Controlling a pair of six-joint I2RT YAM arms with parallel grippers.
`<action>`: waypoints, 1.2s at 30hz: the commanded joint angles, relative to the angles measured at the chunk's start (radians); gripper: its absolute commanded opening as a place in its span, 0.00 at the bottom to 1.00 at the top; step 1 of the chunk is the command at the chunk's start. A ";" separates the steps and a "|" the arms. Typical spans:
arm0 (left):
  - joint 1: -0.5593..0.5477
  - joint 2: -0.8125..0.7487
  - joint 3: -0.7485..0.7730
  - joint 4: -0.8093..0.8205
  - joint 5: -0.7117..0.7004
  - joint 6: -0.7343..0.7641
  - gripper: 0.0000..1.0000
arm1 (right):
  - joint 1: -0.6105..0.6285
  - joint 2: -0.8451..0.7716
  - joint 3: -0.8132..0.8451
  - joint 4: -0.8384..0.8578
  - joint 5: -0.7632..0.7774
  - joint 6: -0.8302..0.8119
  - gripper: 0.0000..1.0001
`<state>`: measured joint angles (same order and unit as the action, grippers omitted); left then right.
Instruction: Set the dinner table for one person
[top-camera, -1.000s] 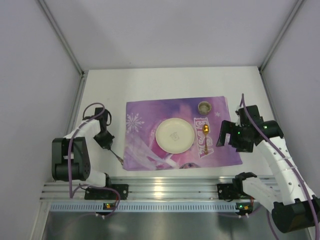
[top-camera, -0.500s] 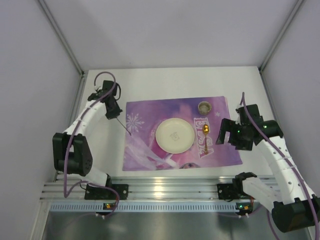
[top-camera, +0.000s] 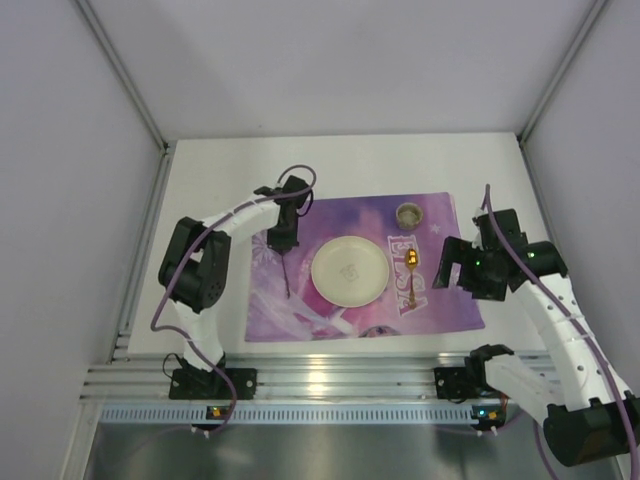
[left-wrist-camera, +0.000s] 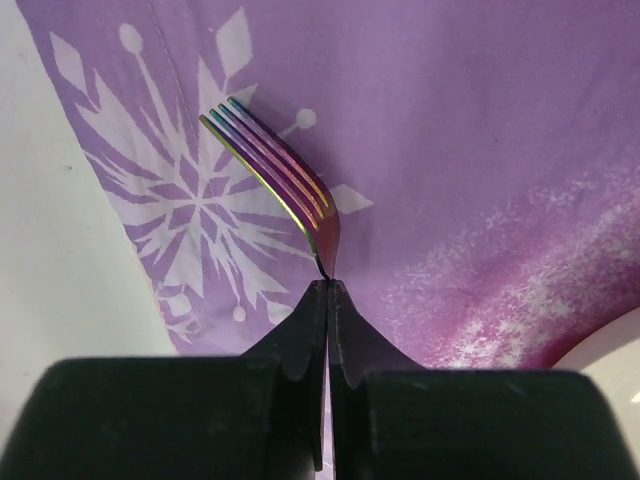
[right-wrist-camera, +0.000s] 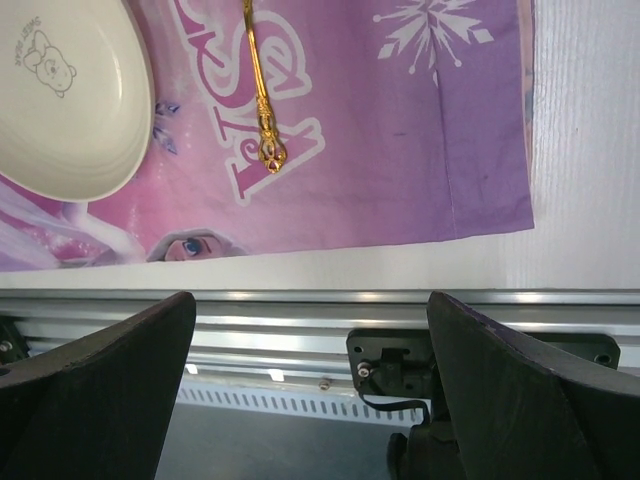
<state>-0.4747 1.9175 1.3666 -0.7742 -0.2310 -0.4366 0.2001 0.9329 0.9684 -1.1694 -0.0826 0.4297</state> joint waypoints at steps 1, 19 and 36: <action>-0.037 -0.012 0.009 -0.017 -0.039 0.056 0.00 | 0.002 -0.032 0.016 -0.004 0.020 -0.002 1.00; -0.153 0.038 0.020 -0.069 -0.111 -0.001 0.51 | 0.004 -0.002 -0.003 0.030 0.009 0.001 1.00; -0.137 -0.606 -0.200 0.330 -0.353 0.105 0.61 | 0.008 -0.065 0.217 0.060 -0.115 -0.032 1.00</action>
<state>-0.6182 1.6024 1.3308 -0.7208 -0.4763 -0.4221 0.2005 0.9291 1.0523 -1.1687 -0.1394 0.4114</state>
